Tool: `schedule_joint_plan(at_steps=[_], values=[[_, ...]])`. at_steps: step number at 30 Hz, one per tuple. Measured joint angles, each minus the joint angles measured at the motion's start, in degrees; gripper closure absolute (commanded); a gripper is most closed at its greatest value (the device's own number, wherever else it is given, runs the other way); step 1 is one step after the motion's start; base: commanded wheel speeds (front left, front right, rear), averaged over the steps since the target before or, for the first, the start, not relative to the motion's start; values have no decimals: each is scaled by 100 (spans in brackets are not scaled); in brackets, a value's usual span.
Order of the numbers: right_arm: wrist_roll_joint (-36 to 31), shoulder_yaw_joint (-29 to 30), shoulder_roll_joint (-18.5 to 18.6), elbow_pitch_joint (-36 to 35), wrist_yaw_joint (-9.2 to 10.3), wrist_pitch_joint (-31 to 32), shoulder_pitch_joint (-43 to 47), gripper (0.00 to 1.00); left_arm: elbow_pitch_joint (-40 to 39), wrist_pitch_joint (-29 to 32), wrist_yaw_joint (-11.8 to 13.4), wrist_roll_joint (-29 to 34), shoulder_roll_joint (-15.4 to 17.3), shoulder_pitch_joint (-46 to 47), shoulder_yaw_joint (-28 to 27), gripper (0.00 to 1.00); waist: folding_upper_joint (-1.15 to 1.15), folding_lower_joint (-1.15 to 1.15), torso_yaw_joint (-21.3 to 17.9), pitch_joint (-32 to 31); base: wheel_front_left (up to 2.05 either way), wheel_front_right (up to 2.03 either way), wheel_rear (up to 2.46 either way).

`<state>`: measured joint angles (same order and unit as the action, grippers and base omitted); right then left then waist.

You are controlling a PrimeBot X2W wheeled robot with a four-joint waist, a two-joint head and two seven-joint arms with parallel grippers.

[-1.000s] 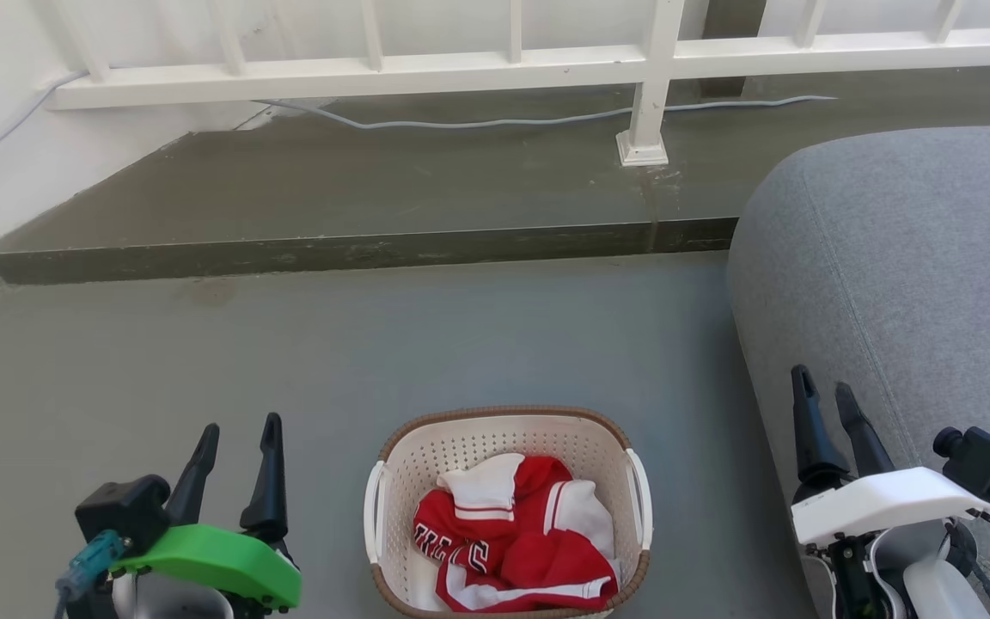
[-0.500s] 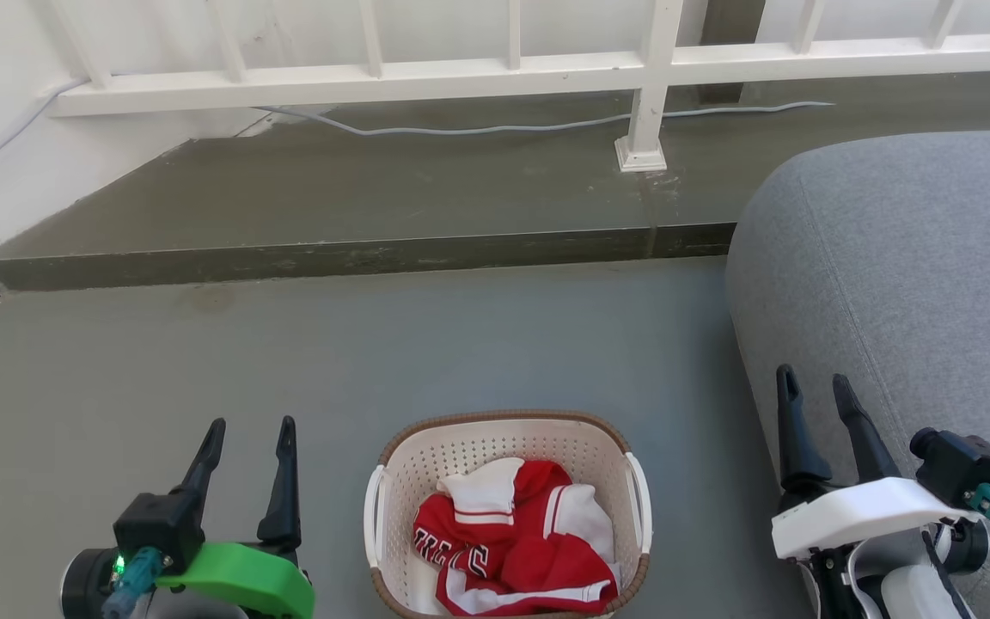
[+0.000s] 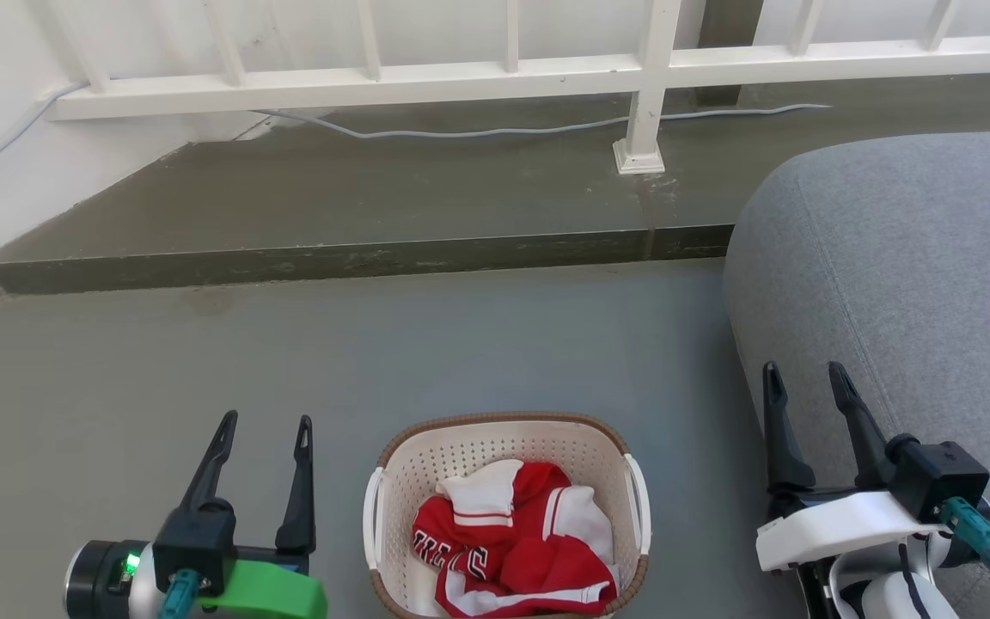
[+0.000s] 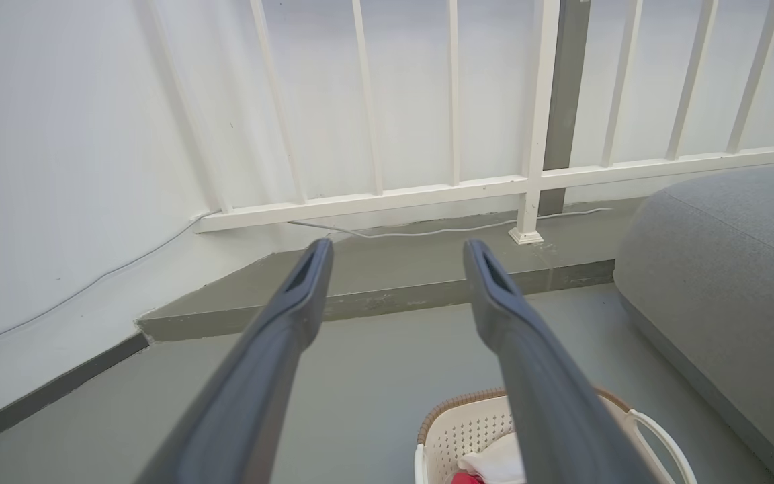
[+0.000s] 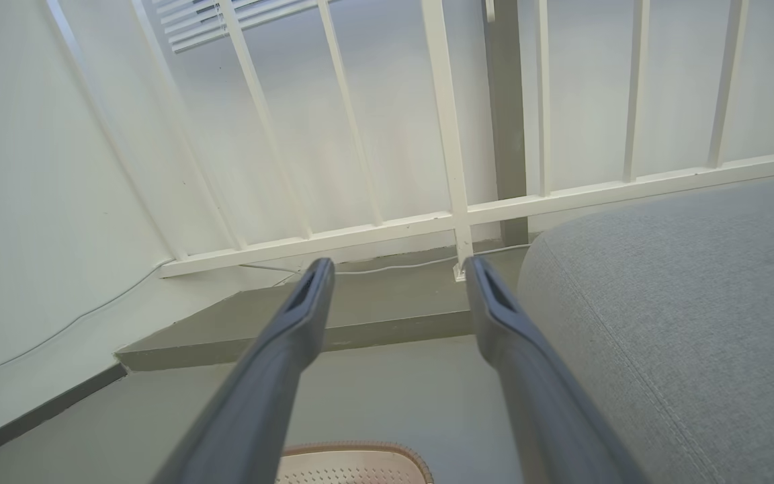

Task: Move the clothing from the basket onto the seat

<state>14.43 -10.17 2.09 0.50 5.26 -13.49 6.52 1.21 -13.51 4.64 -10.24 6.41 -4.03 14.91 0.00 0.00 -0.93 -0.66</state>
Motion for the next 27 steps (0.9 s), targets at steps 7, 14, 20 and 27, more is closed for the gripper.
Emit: schedule_joint_plan(at_steps=[7,14,20,27], values=[[-339,-36,10,-109,48,-93,47,0,-57,-91,18,212,0,-82,-5,0,0,0,-6,1,0,0,0],[-339,-27,12,-112,68,-93,81,0,-57,-91,15,134,-9,-96,-71,0,0,0,-3,6,0,0,0],[-339,-24,12,-120,85,-93,81,0,-55,-91,12,134,-8,-97,-111,0,0,0,-5,10,0,0,0],[-338,-7,12,-131,90,-93,82,0,-55,-91,-9,136,-8,-97,-136,0,0,0,-8,16,0,0,0]])
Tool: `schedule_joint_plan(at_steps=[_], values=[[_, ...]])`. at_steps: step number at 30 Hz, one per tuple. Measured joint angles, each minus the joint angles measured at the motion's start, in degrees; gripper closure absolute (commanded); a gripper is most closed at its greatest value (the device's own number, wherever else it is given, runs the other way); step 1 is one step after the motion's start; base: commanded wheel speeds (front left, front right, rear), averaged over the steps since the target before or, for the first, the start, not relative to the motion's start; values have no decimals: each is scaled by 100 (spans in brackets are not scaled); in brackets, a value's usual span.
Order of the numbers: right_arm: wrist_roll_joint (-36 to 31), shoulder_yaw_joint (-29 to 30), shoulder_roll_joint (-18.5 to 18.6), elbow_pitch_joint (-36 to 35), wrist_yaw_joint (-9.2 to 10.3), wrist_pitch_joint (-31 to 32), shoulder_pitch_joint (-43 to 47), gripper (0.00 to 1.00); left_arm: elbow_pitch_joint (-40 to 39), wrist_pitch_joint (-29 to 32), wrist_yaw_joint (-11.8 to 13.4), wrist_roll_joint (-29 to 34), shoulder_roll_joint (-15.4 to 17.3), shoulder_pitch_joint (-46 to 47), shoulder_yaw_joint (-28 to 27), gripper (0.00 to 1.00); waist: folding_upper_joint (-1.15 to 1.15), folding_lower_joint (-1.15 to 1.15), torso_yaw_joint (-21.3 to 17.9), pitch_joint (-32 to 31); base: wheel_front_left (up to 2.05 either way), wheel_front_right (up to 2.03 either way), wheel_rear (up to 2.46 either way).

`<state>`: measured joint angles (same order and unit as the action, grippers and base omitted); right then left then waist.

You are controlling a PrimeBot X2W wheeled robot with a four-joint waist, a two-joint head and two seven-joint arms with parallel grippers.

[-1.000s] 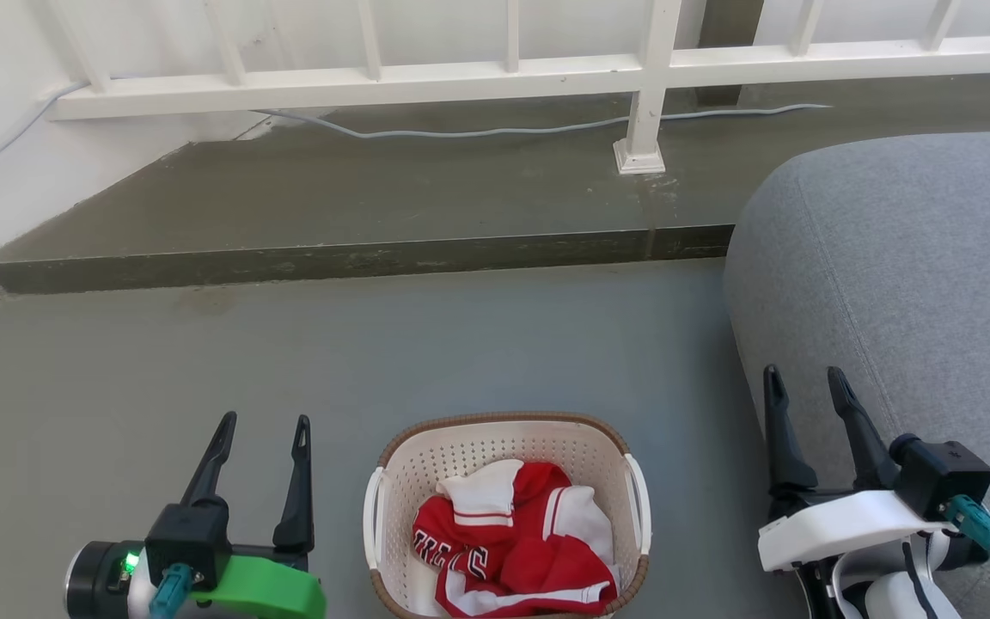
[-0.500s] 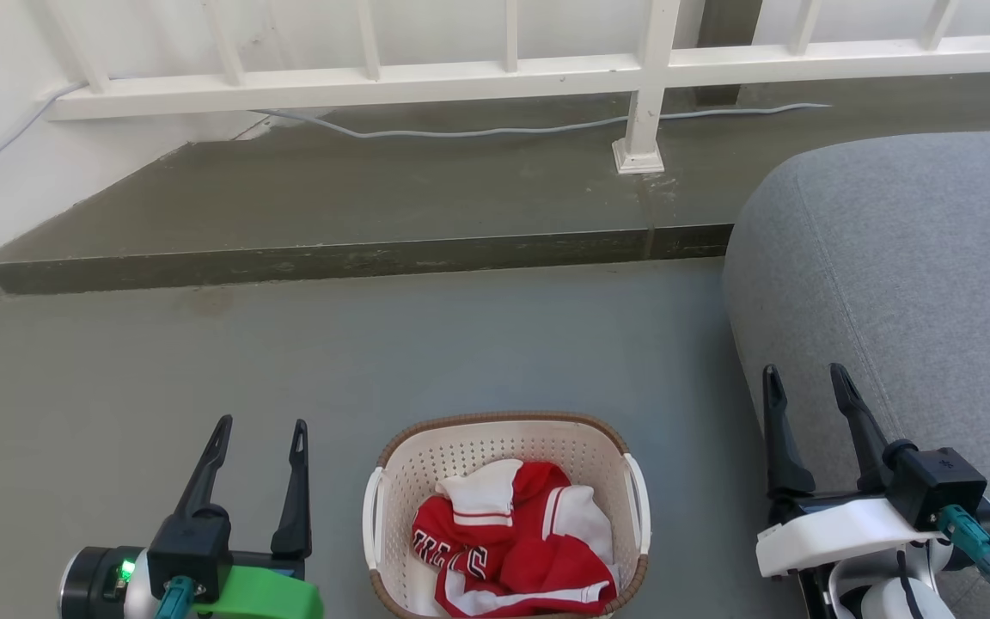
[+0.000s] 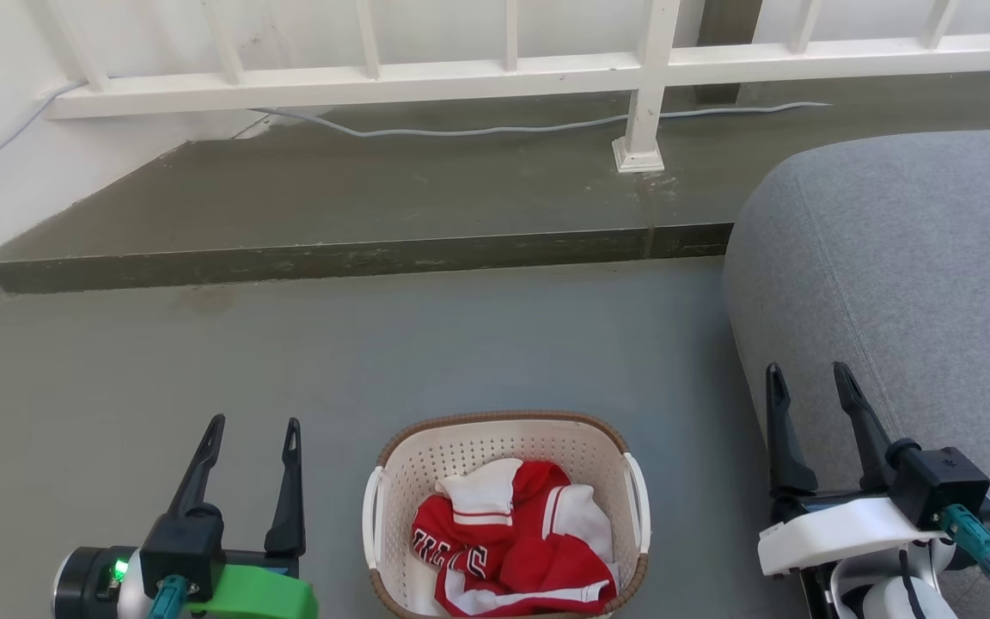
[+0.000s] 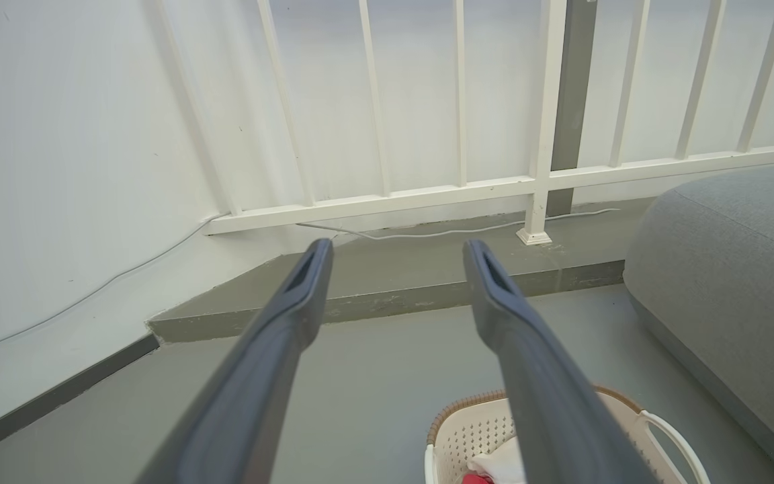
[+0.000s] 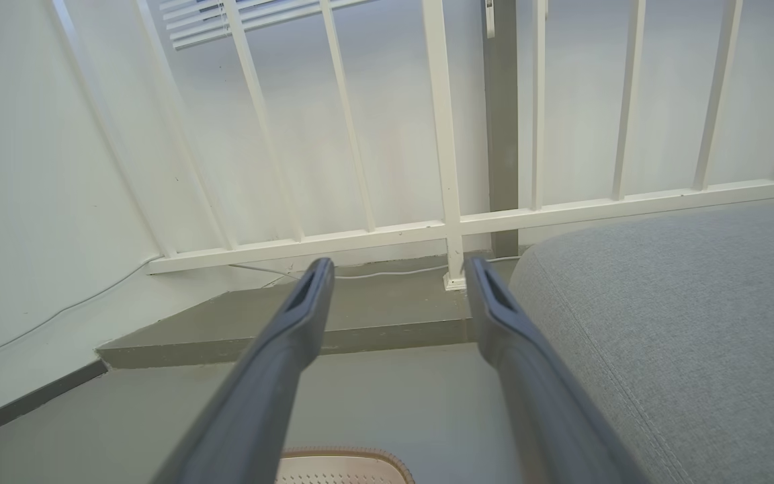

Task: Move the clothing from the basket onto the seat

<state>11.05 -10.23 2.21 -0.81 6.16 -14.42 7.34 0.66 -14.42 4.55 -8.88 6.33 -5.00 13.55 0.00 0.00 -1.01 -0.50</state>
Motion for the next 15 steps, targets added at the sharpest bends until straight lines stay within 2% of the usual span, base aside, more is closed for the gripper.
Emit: schedule_joint_plan(at_steps=[15], values=[[1,0,0,-62,1,-1,8,0,-38,0,-14,2,1,-1,-24,0,0,0,-7,84,0,0,0]])
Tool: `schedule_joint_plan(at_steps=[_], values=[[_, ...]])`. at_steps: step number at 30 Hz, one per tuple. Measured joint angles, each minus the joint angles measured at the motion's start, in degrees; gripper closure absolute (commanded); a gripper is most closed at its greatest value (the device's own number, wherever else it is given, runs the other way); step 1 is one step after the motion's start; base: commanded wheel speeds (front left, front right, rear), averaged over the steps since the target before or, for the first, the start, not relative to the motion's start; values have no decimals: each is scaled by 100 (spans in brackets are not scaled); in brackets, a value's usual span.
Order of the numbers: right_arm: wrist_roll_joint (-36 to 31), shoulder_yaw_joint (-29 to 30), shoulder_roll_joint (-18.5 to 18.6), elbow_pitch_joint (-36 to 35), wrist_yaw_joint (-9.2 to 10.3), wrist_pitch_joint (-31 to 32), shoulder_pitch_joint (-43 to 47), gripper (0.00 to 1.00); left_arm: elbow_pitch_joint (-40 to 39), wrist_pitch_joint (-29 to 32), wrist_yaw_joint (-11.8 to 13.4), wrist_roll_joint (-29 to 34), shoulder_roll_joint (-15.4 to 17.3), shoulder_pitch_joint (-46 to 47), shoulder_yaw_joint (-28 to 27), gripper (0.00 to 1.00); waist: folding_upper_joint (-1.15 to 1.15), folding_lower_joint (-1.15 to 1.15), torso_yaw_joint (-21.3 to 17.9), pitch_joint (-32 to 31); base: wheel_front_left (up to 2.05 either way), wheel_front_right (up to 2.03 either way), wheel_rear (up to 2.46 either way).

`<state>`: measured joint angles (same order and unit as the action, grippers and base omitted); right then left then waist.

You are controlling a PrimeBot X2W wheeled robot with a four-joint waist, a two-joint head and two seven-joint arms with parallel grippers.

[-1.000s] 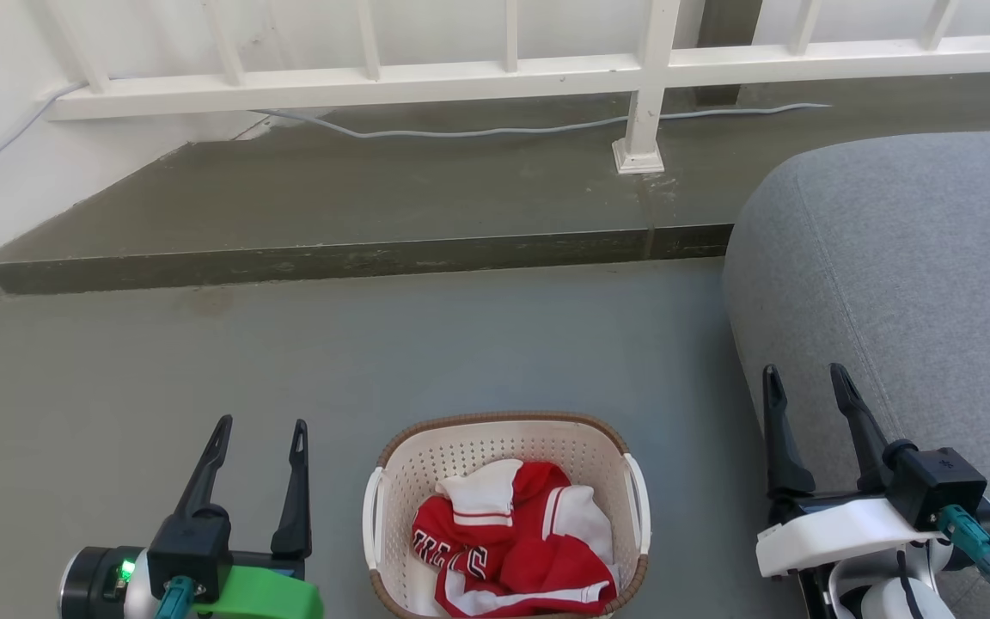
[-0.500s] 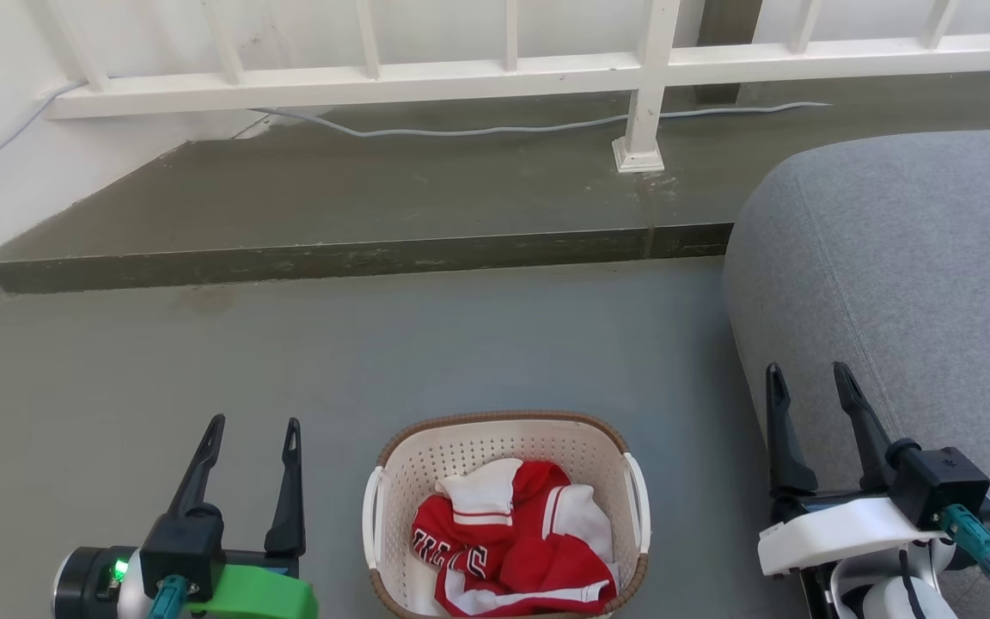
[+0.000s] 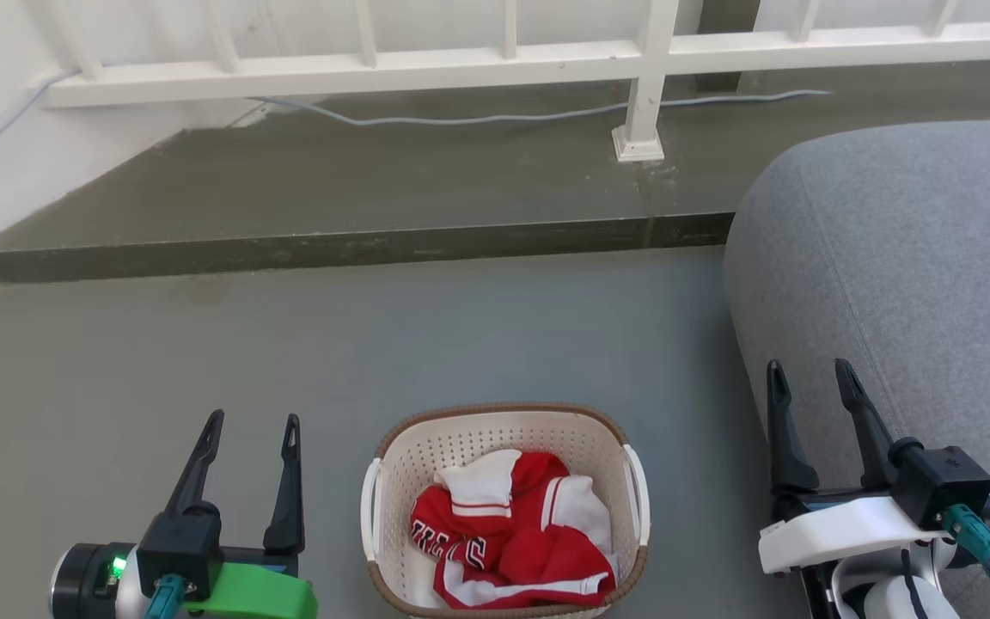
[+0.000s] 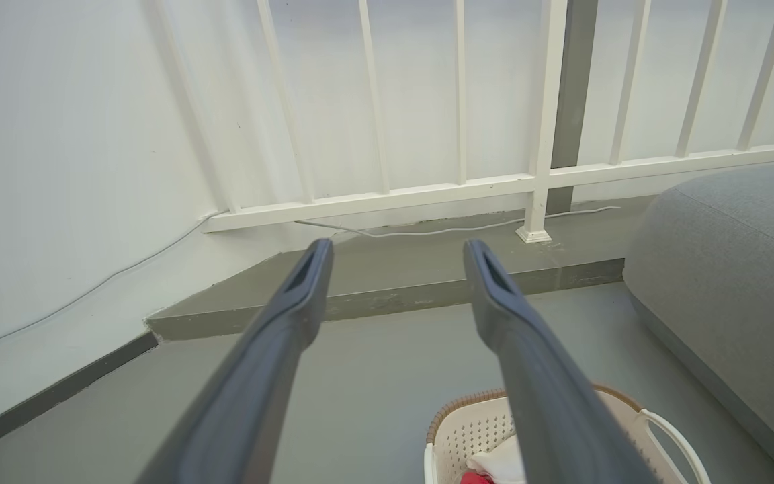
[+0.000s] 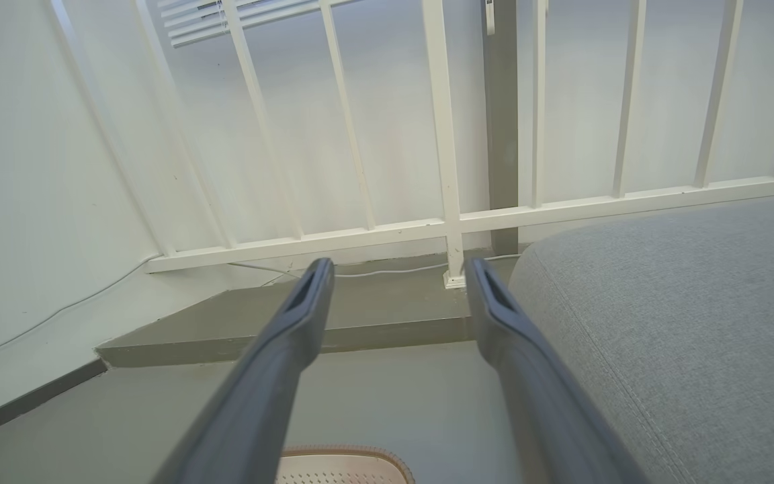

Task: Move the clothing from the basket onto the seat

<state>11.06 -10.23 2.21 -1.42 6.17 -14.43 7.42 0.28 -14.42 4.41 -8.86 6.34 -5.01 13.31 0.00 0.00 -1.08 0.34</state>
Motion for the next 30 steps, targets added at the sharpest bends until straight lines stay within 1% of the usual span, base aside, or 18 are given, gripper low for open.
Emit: schedule_joint_plan(at_steps=[7,12,16,24,30], values=[[8,-4,1,-91,0,1,-24,0,-97,0,-35,10,8,2,-24,0,0,0,-19,246,0,0,0],[11,58,0,-186,0,0,-232,0,-110,0,-46,13,8,52,-36,0,0,0,-52,511,0,0,0],[19,160,1,-267,0,0,-460,0,-58,0,-140,18,25,291,-23,0,0,0,-84,780,0,0,0],[77,308,7,-281,-1,0,-854,0,427,0,-246,82,76,780,104,0,0,0,-158,1384,0,0,0],[183,377,10,-292,-1,0,-1240,0,786,25,-394,264,83,1247,234,0,0,-1,-230,1861,0,0,0]])
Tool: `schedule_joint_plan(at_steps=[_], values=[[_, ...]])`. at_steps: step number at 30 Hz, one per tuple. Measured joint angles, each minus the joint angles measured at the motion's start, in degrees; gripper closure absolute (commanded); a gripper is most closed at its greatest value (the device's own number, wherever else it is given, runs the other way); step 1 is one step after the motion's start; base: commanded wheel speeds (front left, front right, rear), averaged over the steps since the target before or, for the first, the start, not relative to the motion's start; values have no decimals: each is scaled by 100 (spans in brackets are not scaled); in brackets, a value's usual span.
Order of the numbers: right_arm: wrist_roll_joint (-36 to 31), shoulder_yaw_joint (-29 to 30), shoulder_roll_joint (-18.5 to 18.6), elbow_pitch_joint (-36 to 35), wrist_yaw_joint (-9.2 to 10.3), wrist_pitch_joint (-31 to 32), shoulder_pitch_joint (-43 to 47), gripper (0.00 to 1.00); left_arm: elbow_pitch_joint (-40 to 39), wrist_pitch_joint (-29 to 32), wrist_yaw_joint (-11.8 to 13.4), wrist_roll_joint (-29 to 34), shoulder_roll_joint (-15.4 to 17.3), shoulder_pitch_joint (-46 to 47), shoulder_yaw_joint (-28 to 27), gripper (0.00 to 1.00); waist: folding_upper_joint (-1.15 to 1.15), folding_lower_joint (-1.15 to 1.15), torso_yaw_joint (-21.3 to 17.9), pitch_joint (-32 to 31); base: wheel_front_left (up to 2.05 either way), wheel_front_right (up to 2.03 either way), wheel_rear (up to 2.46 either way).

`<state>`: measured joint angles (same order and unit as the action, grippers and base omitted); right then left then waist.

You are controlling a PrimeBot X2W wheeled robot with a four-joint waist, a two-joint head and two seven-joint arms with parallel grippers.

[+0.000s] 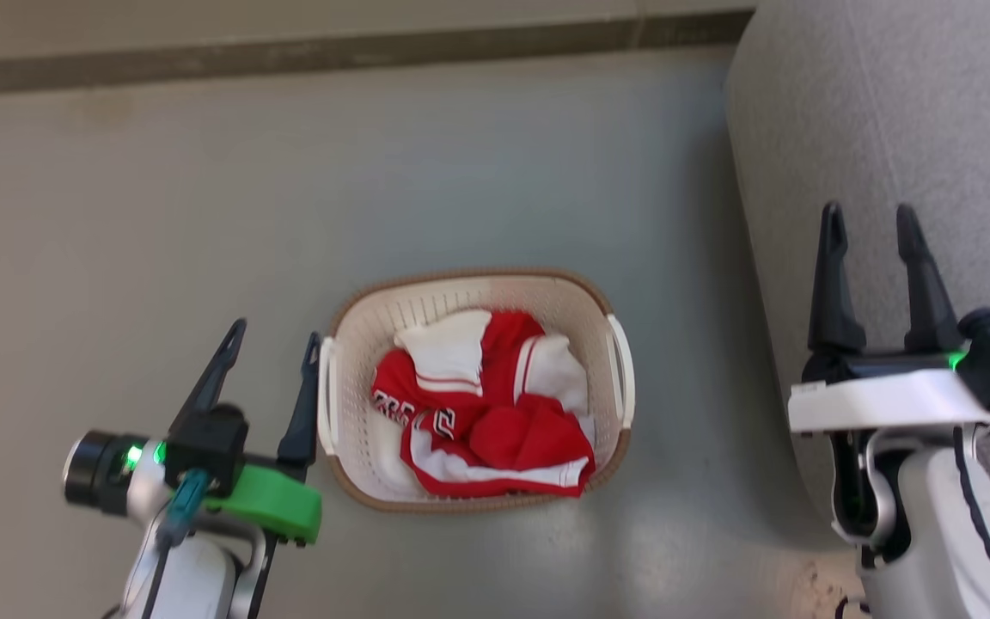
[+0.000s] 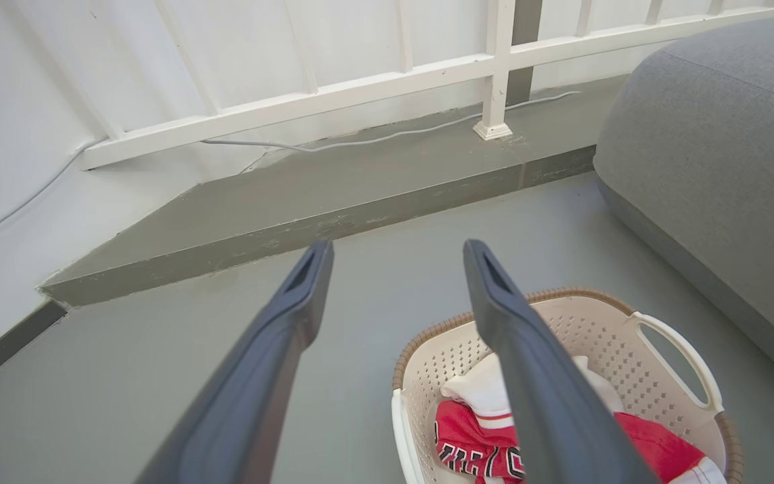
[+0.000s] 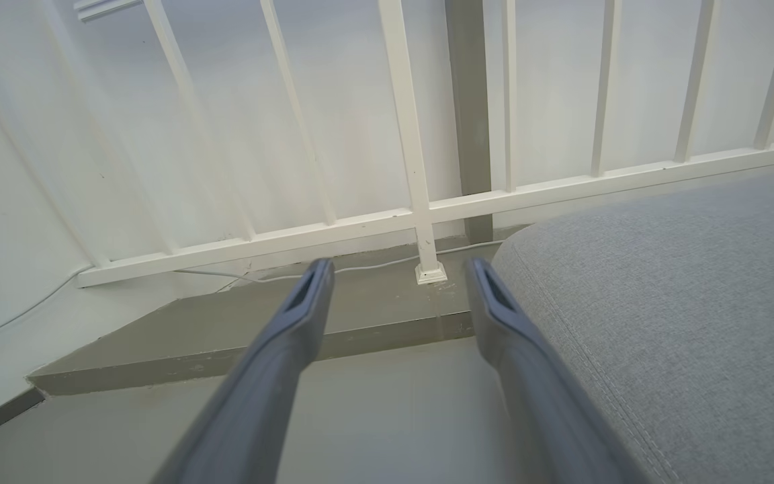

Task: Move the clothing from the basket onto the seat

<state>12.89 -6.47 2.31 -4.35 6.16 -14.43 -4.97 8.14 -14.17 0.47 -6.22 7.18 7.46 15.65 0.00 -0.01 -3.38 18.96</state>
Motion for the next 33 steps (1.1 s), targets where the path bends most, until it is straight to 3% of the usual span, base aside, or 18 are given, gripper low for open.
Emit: schedule_joint_plan(at_steps=[20,33], values=[[146,138,26,-250,0,-16,-1445,0,1179,278,-408,458,59,1612,491,0,0,0,-281,1634,0,0,0],[428,63,48,-459,0,-16,-2390,0,1945,511,-633,871,278,2694,945,0,0,0,-602,2755,0,0,0]])
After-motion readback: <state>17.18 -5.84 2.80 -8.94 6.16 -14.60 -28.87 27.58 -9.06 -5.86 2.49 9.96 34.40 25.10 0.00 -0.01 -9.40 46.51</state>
